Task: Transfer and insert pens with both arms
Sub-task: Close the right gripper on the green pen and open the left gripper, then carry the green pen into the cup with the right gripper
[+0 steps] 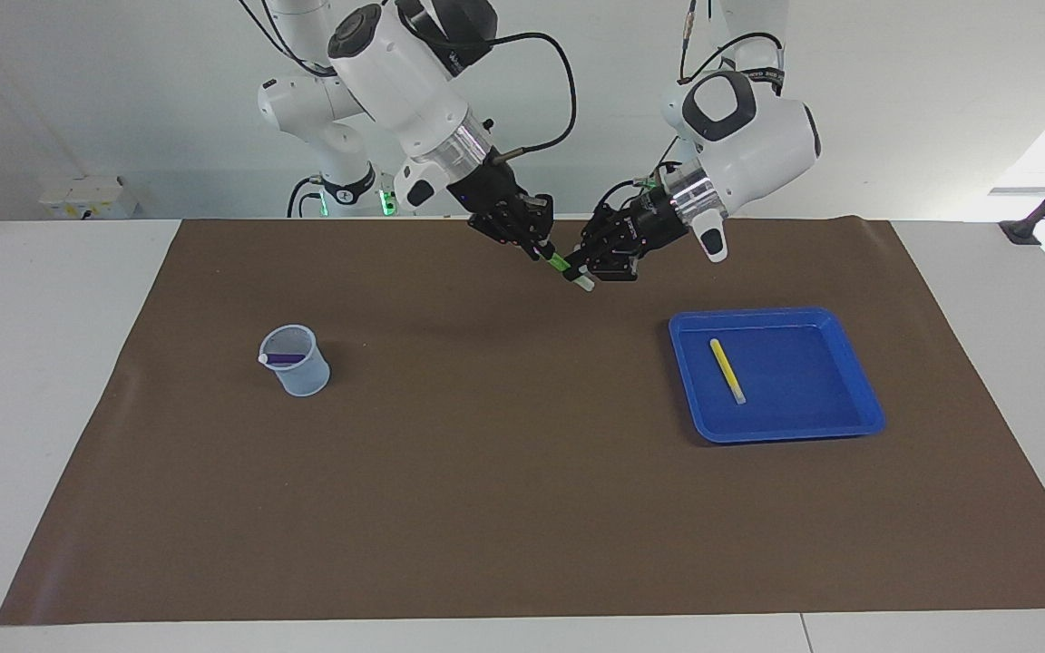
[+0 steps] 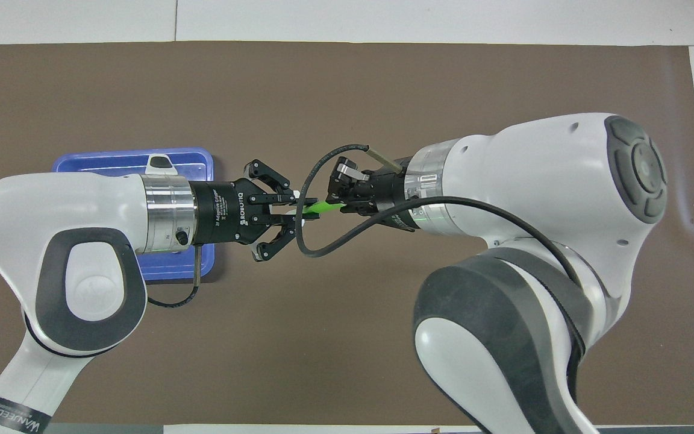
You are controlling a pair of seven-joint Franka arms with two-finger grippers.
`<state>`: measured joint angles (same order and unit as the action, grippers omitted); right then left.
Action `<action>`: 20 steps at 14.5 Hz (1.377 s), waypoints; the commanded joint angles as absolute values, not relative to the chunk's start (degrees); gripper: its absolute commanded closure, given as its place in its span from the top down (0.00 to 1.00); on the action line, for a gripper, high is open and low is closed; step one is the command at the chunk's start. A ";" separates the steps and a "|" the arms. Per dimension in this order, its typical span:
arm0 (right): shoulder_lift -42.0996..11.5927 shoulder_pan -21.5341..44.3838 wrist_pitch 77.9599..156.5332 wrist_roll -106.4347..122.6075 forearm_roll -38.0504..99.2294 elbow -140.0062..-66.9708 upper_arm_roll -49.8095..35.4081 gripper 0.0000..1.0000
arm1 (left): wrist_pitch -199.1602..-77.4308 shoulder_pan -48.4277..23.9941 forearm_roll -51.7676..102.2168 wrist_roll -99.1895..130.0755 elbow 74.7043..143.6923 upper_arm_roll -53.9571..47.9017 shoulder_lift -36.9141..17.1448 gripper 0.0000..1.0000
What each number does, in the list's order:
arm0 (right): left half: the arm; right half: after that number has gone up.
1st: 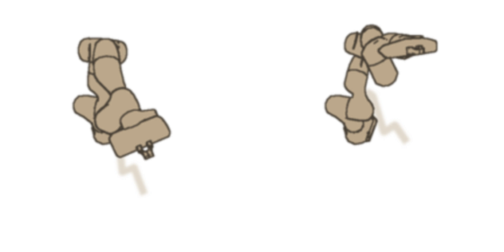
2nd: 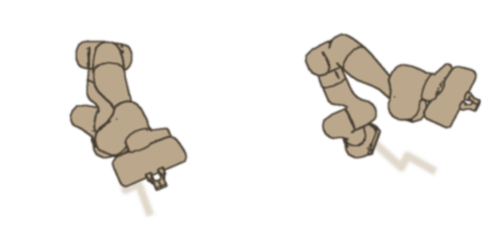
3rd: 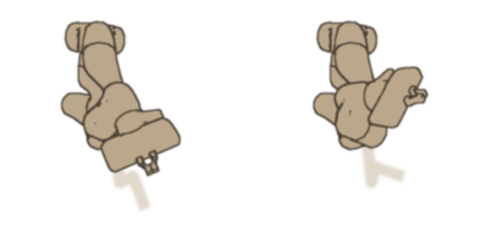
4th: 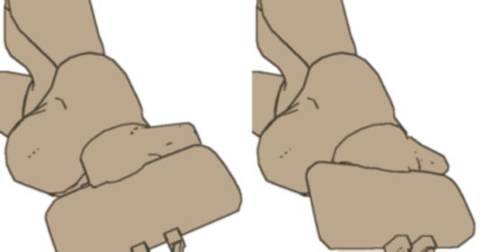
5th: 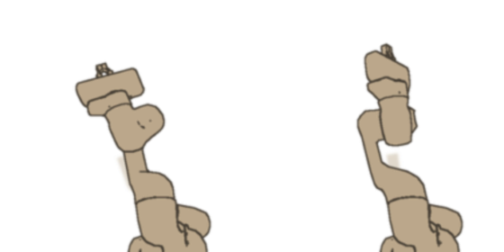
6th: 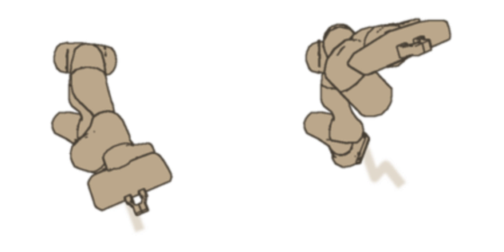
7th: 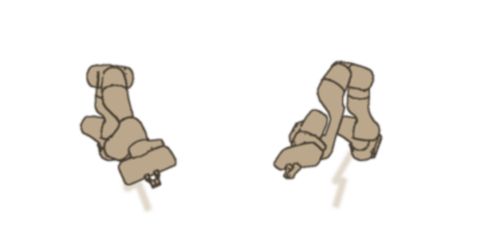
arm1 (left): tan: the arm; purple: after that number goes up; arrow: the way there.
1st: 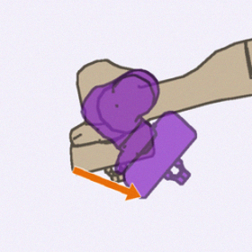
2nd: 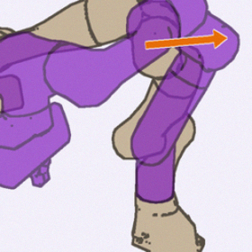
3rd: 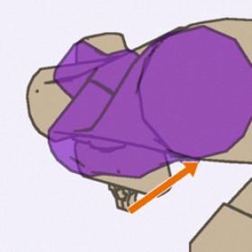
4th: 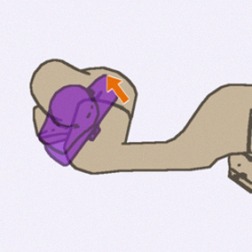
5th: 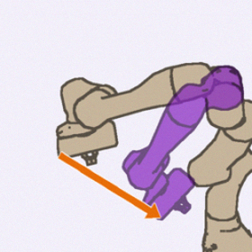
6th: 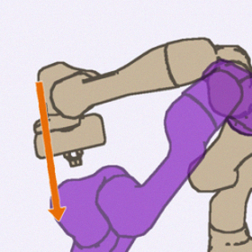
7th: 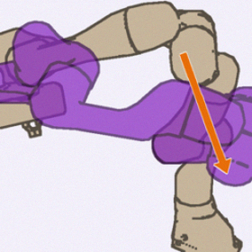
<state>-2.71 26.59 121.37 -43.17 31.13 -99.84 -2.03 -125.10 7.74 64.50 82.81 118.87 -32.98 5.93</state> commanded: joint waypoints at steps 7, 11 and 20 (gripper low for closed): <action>-0.80 21.99 113.23 -34.13 29.97 -100.11 -1.94 0.00 | -125.86 7.73 66.01 83.32 120.50 -32.43 8.79 1.00; -0.35 7.34 95.14 -9.39 29.45 -95.29 -1.49 0.00 | -125.86 8.17 65.57 82.27 120.58 -32.26 8.70 1.00; 1.40 -6.32 93.33 48.93 8.27 -99.83 -1.50 0.00 | -124.54 13.01 49.70 60.75 120.76 -32.26 8.53 1.00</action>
